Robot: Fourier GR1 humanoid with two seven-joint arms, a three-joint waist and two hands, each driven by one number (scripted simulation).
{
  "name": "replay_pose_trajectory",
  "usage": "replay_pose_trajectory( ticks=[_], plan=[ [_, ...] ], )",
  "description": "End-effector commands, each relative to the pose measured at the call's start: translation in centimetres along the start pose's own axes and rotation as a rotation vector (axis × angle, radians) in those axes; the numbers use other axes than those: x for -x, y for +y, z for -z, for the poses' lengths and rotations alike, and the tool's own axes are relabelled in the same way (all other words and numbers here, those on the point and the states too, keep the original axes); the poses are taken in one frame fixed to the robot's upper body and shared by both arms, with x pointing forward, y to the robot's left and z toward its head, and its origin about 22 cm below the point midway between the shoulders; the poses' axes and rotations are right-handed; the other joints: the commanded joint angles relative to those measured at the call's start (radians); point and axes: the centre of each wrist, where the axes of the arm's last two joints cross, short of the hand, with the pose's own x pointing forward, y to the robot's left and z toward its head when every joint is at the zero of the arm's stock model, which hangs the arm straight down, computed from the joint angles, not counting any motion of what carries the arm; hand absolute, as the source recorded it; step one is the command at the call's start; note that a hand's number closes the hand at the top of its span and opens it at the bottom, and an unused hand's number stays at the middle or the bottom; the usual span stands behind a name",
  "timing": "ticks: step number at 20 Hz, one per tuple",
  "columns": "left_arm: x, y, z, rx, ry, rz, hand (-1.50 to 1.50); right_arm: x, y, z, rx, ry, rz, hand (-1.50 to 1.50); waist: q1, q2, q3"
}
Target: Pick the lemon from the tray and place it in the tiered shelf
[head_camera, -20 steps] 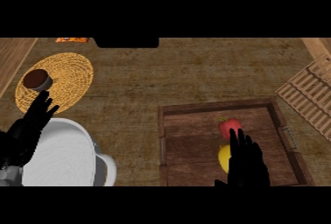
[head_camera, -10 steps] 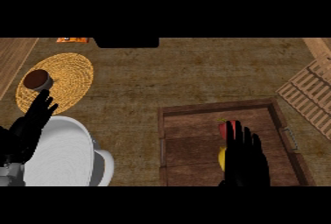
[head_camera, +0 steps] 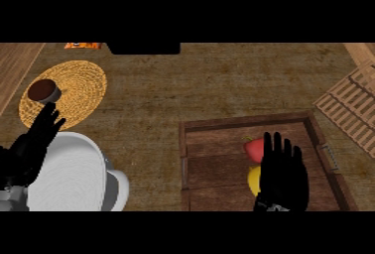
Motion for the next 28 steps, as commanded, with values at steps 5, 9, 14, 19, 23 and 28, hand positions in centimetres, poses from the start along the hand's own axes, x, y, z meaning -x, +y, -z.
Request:
replay_pose_trajectory(
  ticks=[5, 9, 14, 19, 23, 28],
  plan=[
    [3.1, 0.7, -1.0, -0.030, 0.119, 0.010, 0.00, 0.1, 1.5, 1.6, -0.009, 0.065, -0.041, -1.50, 0.002, 0.007, -0.010],
    [2.6, 1.0, -0.6, -0.028, 0.116, 0.021, 0.00, 0.3, 1.6, 2.1, -0.014, 0.061, -0.024, -1.50, 0.001, 0.007, -0.010],
    [1.6, -0.1, -0.7, -0.015, 0.119, 0.007, 0.00, 1.6, 2.5, 4.7, -0.063, 0.077, -0.036, -1.50, 0.005, 0.007, -0.009],
    [1.6, -0.6, -0.7, -0.028, 0.124, 0.015, 0.00, 1.3, 3.9, 3.6, -0.071, 0.026, -0.007, 1.50, 0.002, 0.006, -0.010],
    [2.5, -0.2, -1.5, -0.021, 0.120, 0.011, 0.00, 2.0, 5.4, 4.3, -0.047, 0.021, -0.075, 1.50, 0.003, 0.007, -0.010],
    [2.0, 1.0, 0.0, -0.037, 0.119, 0.016, 0.00, 1.6, 4.7, 3.3, 0.061, -0.006, -0.078, 1.50, -0.003, 0.007, -0.010]
  ],
)
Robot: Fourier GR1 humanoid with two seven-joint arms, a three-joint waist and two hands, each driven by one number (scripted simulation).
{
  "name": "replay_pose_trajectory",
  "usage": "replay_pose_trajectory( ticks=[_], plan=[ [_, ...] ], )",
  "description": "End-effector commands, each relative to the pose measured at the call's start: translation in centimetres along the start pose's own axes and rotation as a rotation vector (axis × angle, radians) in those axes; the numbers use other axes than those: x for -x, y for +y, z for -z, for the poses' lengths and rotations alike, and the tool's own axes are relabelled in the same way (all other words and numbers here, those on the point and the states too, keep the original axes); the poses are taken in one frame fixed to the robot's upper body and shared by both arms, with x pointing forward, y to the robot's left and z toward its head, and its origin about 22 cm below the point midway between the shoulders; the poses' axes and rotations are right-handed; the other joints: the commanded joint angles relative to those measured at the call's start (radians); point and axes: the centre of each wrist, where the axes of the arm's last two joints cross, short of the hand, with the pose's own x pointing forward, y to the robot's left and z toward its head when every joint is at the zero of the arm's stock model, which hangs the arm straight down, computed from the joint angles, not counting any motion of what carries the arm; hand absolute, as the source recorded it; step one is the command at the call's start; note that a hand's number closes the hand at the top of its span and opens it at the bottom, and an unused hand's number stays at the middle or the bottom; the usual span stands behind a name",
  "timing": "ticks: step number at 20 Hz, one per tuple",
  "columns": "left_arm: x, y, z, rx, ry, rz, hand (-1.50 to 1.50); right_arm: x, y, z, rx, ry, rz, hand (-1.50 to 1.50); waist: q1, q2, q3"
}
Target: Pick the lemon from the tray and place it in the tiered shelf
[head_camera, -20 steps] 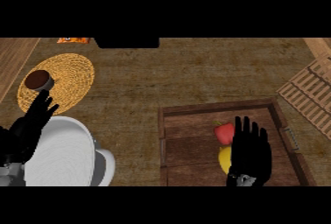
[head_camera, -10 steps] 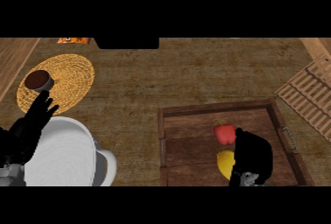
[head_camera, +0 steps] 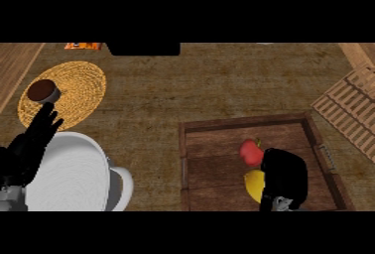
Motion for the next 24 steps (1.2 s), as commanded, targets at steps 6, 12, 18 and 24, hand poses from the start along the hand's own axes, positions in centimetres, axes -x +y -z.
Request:
replay_pose_trajectory(
  ticks=[6, 12, 18, 24],
  plan=[
    [1.6, 1.3, 0.2, -0.023, 0.103, 0.010, 0.00, -0.2, -2.4, -2.6, 0.177, -0.037, -0.021, 1.50, -0.003, 0.018, 0.002],
    [2.5, 1.2, -1.4, -0.023, 0.099, 0.014, 0.00, 6.3, -7.7, 1.0, 0.268, 0.170, 0.274, 1.50, -0.005, 0.020, 0.003],
    [2.4, 1.2, -0.7, -0.033, 0.096, 0.014, 0.00, 8.1, -11.1, 0.6, 0.345, 0.228, 0.432, 1.50, -0.004, 0.019, 0.002],
    [2.1, 0.8, -1.6, -0.023, 0.108, 0.018, 0.00, 10.3, -14.7, -4.2, 0.420, 0.215, 0.688, 1.50, -0.006, 0.015, 0.002]
  ],
)
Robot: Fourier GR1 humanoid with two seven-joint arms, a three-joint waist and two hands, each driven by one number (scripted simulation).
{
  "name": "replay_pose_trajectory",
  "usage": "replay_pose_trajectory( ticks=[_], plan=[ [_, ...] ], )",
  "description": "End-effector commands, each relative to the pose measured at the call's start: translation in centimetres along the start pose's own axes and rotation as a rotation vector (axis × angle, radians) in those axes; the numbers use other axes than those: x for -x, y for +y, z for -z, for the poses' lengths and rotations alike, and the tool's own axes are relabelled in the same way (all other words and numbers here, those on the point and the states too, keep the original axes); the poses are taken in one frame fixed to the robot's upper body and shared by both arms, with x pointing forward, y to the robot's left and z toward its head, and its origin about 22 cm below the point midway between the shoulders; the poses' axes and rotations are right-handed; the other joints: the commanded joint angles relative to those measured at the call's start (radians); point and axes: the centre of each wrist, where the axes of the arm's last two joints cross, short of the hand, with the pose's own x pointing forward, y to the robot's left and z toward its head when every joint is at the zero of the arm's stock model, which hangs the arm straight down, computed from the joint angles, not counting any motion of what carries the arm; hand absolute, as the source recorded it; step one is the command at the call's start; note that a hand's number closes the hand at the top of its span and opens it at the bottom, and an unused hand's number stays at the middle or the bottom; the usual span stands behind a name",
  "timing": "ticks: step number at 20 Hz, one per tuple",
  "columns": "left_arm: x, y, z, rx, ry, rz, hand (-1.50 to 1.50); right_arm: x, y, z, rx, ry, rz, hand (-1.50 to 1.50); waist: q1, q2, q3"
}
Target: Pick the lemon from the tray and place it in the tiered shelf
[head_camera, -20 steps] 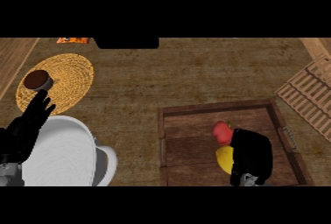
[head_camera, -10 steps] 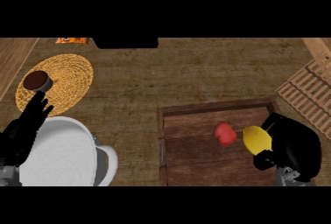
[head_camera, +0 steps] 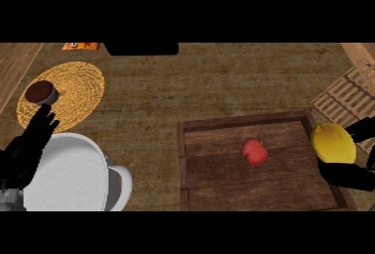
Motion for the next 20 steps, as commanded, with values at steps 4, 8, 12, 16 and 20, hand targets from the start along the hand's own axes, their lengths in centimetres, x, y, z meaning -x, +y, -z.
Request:
replay_pose_trajectory(
  ticks=[4, 8, 12, 16, 20],
  plan=[
    [1.5, 1.6, -0.6, -0.012, 0.102, 0.012, 0.00, -0.1, -7.1, -2.5, 0.116, 0.011, 0.244, 1.50, 0.005, 0.006, -0.010],
    [2.5, -1.6, -1.4, -0.007, 0.095, 0.002, 0.00, 0.0, -9.2, -4.4, 0.180, 0.003, 0.244, 1.50, 0.003, 0.003, -0.011],
    [0.7, 0.9, -0.6, -0.001, 0.099, 0.002, 0.00, -2.1, -10.6, -2.6, 0.245, 0.005, 0.279, 1.50, 0.013, 0.005, -0.010],
    [1.4, 0.6, -1.3, -0.028, 0.104, 0.001, 0.00, -0.7, -13.4, -1.8, 0.333, 0.021, 0.240, 1.50, 0.003, 0.002, -0.010],
    [2.6, -0.5, -1.3, -0.006, 0.099, 0.015, 0.00, -1.9, -15.7, 1.1, 0.390, 0.080, 0.088, 1.50, -0.004, 0.004, -0.011]
  ],
)
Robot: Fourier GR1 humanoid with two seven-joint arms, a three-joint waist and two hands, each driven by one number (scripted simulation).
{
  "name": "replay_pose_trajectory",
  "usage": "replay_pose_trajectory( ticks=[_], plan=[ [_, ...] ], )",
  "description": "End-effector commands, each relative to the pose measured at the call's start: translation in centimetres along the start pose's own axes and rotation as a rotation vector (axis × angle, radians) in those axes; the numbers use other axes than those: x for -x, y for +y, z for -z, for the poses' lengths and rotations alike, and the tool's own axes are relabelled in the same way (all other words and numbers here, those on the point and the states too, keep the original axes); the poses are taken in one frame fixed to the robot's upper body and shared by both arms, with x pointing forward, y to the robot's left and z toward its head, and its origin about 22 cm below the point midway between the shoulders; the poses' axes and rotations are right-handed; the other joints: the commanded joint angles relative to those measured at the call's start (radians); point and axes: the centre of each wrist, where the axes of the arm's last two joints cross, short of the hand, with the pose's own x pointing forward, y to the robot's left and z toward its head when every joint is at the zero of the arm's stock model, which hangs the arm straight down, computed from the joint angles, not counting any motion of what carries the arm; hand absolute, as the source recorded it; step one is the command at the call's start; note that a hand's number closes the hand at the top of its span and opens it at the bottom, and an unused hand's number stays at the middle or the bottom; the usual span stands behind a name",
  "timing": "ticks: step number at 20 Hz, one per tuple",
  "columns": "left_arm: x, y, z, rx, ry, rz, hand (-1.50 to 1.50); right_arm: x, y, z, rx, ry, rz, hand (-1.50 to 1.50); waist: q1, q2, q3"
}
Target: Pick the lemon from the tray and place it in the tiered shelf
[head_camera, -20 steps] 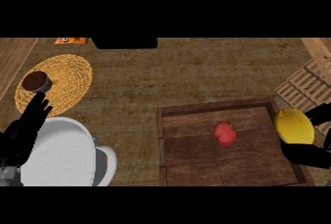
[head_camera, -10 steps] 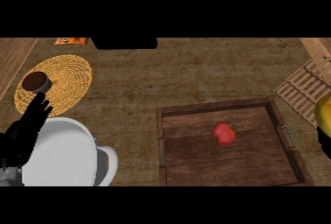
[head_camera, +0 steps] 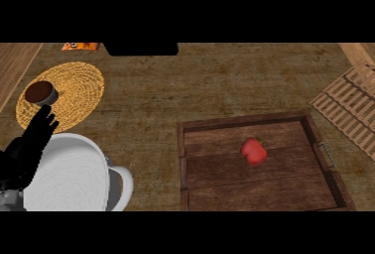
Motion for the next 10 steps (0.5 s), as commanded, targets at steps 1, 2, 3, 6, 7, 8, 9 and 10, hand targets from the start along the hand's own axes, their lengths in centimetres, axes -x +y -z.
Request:
replay_pose_trajectory(
  ticks=[1, 2, 3, 6, 7, 8, 9, 10],
  plan=[
    [3.0, -0.7, -1.5, -0.004, 0.131, -0.005, 0.00, -0.3, -2.7, 1.7, 0.023, 0.132, -0.119, 1.50, -0.002, 0.004, -0.008],
    [2.3, -0.2, -1.4, -0.004, 0.103, -0.017, 0.00, -0.4, -3.5, 1.7, 0.025, 0.126, -0.131, 1.50, 0.000, 0.003, -0.008],
    [2.0, 0.6, -1.0, -0.003, 0.087, 0.020, 0.00, -1.4, -2.9, 0.9, 0.032, 0.127, -0.133, 1.50, 0.008, 0.007, -0.008],
    [2.0, 0.8, -1.2, -0.001, 0.093, 0.000, 0.00, -2.0, -3.6, 2.9, 0.027, 0.148, -0.161, 1.50, 0.015, 0.007, -0.008],
    [1.1, 0.5, -0.8, -0.004, 0.076, 0.014, 0.00, -1.7, -4.5, 4.2, 0.015, 0.145, -0.181, 1.50, 0.009, 0.006, -0.007],
    [2.6, 0.4, -1.7, -0.007, 0.110, 0.008, 0.00, -1.0, -4.2, 4.9, 0.006, 0.138, -0.147, 1.50, 0.013, 0.008, -0.006],
    [2.2, 0.7, -1.1, -0.007, 0.099, 0.005, 0.00, -1.9, -4.5, 5.2, 0.015, 0.159, -0.151, 1.50, 0.014, 0.009, -0.007],
    [1.3, 0.5, -0.9, -0.002, 0.104, -0.007, 0.00, -1.8, -5.0, 5.9, 0.021, 0.157, -0.175, 1.50, 0.015, 0.009, -0.007]
  ],
)
